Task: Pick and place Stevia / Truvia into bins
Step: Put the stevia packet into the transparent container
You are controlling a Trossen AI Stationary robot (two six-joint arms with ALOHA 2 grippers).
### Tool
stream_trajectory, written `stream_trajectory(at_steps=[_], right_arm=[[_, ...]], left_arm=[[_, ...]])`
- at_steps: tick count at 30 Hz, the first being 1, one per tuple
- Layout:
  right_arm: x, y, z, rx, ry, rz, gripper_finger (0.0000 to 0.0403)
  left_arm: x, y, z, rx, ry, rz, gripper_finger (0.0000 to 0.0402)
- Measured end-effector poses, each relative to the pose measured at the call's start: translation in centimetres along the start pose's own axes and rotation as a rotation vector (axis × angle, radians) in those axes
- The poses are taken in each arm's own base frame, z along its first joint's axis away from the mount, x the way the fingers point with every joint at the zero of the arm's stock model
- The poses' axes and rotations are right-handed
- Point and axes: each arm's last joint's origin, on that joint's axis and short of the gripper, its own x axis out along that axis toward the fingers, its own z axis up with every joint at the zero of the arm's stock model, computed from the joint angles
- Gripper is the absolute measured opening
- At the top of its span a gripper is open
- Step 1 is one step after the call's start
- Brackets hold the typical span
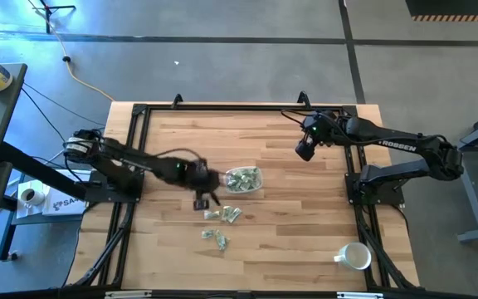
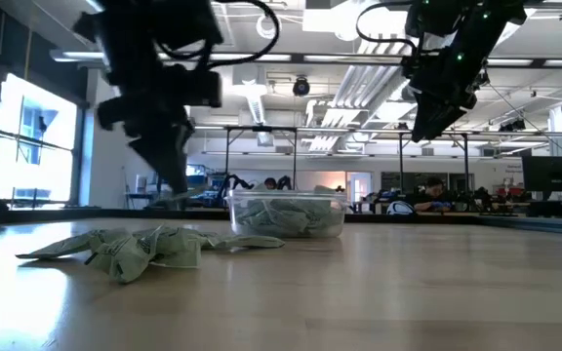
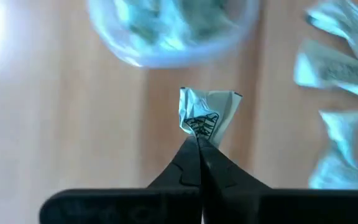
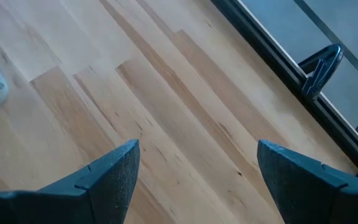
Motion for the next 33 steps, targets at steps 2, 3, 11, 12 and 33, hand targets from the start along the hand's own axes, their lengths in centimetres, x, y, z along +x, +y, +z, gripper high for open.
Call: stream_trajectory(at_steps=[2,3,11,12,33], right_arm=[[0.0,0.0,0.0,0.001,0.000,0.000,0.0314],[0.0,0.0,0.0,0.001,0.000,0.000,0.0314],[0.0,0.0,0.0,0.023,-0.001,-0.008,0.0314],[0.0,0.0,0.0,0.023,-0.002,-0.009,0.0314],[0.0,0.0,-0.1,0.020,0.004,-0.009,0.0314]], left_arm=[[-0.3,1.6,1.1,0.003,-0.013,0.021,0.0021],[-0.6,2.3,1.8,0.000,-0.036,0.031,0.0021],[-1.7,6.8,6.8,0.003,-0.309,-0.041,0.0022],[-1.4,7.0,7.1,-0.001,-0.307,-0.054,0.0022],[-1.2,5.3,9.0,-0.001,0.011,-0.132,0.0175]])
